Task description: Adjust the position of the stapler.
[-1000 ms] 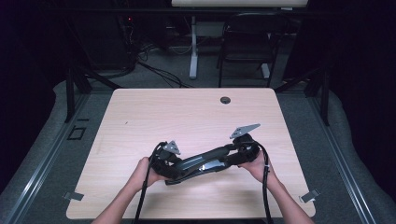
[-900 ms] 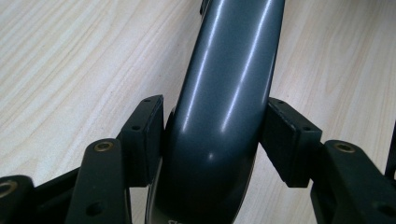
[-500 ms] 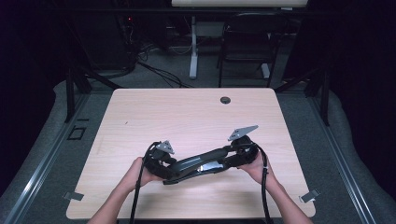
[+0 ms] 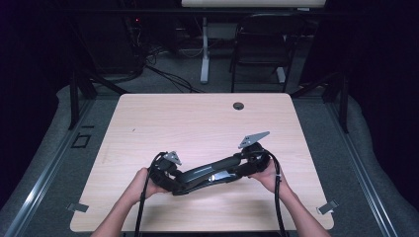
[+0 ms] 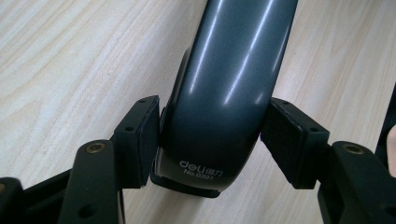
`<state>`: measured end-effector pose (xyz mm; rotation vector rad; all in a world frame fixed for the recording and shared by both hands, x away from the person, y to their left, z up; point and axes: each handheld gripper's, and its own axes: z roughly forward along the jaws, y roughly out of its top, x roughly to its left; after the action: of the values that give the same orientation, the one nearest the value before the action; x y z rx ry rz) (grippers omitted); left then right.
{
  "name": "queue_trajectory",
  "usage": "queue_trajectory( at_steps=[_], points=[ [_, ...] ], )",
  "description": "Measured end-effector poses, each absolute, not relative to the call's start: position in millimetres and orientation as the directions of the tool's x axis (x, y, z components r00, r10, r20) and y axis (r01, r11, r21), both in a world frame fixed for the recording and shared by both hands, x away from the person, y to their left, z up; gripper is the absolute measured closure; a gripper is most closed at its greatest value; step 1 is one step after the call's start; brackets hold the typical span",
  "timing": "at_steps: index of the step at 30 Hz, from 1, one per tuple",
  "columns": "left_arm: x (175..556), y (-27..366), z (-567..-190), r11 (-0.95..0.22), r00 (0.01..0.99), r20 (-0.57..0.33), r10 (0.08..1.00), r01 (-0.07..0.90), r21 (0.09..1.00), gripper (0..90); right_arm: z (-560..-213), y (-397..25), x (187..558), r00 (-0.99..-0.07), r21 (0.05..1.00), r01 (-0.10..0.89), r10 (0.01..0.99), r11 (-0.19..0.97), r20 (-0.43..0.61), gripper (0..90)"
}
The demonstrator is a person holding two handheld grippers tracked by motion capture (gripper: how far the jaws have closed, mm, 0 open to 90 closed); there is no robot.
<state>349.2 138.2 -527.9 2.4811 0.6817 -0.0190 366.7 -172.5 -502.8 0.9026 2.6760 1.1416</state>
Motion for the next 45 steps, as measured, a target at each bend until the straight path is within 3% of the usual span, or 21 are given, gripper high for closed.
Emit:
queue_trajectory(
  at_steps=[14,45],
  points=[
    [362.5,137.6,-529.7,-0.692,0.855,-0.12,0.504,0.483,0.536,33.1,-501.6,-172.4,361.6,-0.797,0.676,0.521,0.58,0.521,0.167,41.7],
    [369.0,120.3,-529.8,-0.739,0.894,-0.049,0.445,0.398,0.544,30.5,-496.4,-182.4,352.1,-0.782,0.635,0.551,0.601,0.541,0.166,45.4]
  ],
)
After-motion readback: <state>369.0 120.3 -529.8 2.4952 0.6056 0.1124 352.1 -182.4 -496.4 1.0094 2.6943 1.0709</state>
